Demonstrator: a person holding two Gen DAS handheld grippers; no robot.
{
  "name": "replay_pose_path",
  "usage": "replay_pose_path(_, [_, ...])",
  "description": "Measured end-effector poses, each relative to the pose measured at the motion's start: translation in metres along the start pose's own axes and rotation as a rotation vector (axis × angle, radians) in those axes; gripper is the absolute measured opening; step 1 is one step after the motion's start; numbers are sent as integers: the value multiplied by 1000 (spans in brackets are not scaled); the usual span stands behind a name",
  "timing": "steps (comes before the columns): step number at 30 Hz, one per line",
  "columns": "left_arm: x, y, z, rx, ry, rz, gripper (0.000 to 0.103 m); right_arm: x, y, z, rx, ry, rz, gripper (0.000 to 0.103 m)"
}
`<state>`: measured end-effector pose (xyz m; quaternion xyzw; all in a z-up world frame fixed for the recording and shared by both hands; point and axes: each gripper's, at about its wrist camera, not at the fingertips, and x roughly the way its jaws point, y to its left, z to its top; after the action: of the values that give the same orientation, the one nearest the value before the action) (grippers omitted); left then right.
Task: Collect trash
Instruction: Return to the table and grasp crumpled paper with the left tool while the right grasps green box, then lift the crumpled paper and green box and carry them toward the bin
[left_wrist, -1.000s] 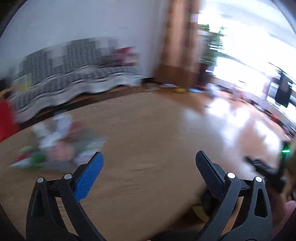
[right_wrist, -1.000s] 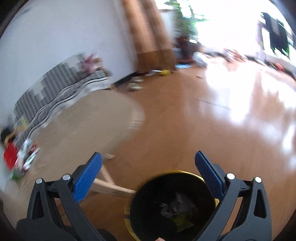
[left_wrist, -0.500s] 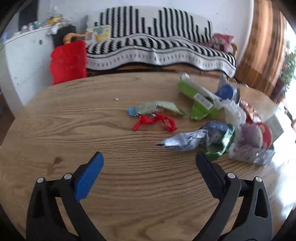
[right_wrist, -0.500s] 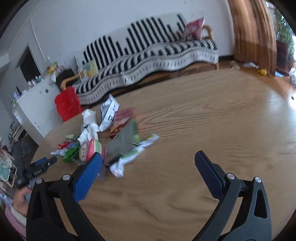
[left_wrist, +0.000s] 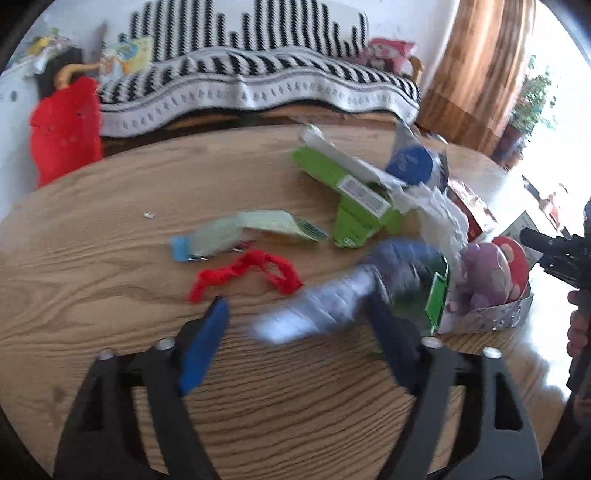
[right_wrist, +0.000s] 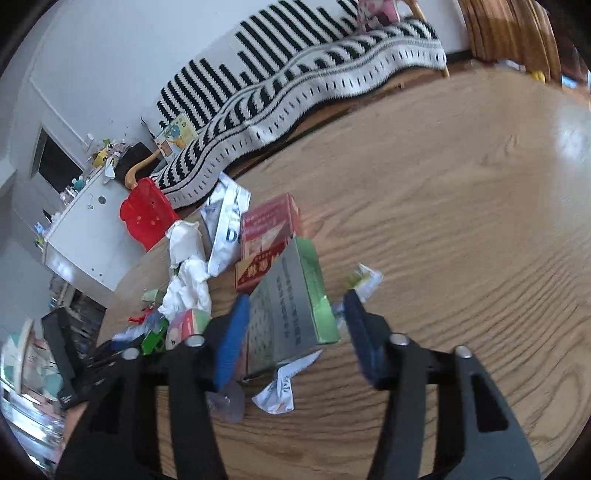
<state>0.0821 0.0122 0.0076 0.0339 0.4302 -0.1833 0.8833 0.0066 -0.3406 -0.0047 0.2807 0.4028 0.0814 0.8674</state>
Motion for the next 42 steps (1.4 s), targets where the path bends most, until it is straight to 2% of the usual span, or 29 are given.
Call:
replay_pose_path(1, [2,-4,0,16,6,5,63,0,1,-1,-5,9,11,44])
replay_pose_path(2, [2,-11,-1,50,9,25,58,0,4,-3,-17,19,24,42])
replay_pose_path(3, [3,-16,-1,70,10,25,55,-1,6,-6,-27,22,35,36])
replay_pose_path(5, [2,-26,-2,93,7,12,34,-1,13,-10,-51,36,61,25])
replay_pose_path(8, [-4,-35,-3,100,-8,11,23,-8,25,-18,-99,25,85,17])
replay_pose_path(10, [-12,-38,-3,102,-40,11,19,-22,33,-22,-139,-19,96,13])
replay_pose_path(13, [-25,-44,-4,97,-79,-10,18,-38,37,-23,-174,-78,92,12])
replay_pose_path(19, [-33,-56,-10,117,-67,-25,18,-37,26,-24,-133,-59,90,11])
replay_pose_path(22, [-43,-44,-7,58,-104,-8,18,-40,22,-21,-120,-82,95,11])
replay_pose_path(26, [-53,-26,-2,-29,-137,85,17,-52,24,-22,-116,-138,139,11])
replay_pose_path(30, [-62,-17,0,-91,-169,47,17,-68,29,-20,-140,-227,144,11])
replay_pose_path(42, [-54,-18,0,-90,-145,65,17,-65,19,-20,-120,-206,107,11])
